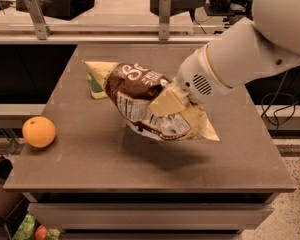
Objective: Move brown chip bag near orange
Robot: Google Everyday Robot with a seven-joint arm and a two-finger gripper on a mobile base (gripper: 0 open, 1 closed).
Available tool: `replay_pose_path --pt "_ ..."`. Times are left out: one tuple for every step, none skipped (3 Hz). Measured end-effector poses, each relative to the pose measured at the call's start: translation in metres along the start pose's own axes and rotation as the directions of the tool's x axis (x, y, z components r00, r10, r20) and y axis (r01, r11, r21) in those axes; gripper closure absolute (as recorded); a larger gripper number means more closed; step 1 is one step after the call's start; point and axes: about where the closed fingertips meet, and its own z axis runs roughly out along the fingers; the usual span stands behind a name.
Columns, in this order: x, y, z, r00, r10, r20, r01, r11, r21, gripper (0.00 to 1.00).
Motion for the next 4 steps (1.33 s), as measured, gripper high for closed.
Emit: replay_pose_path --pt "-0.0016 0.0020 -0.0014 1.000 -0.005 0.000 0.005 1.0000 0.003 0.59" --pt "-0.0033 0.0041 -0.0029 1.000 -0.010 0.001 0.010 0.9999 0.006 0.35" --pt "-0.0051 0.0064 -0.0044 1.000 -0.015 0.001 0.015 0.9998 0.009 0.11" --pt "-0.0067 0.0084 -0.0057 1.000 -0.020 0.002 0.020 0.9997 0.012 0.00"
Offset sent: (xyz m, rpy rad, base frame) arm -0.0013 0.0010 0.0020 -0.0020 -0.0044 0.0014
